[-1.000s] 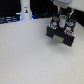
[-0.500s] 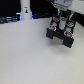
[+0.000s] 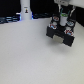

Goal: Open the kcup holder, insert the kcup into the holder, and close the kcup holder

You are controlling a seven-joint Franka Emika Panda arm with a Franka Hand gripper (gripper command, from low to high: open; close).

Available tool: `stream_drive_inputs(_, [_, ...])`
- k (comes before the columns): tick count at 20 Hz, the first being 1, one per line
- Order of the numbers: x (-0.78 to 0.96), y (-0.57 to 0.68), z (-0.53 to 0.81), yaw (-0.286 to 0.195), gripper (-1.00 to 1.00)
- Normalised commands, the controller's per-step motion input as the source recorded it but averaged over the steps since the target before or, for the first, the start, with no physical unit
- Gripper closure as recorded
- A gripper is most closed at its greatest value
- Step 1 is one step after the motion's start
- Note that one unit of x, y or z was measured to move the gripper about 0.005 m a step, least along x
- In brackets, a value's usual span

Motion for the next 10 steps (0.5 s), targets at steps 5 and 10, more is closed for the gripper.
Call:
stream_drive_inputs(5, [0.02, -0.01, -0.24, -0.002, 1.00])
stream_drive_inputs(10, [0.01, 0.04, -0.13, -0.003, 1.00])
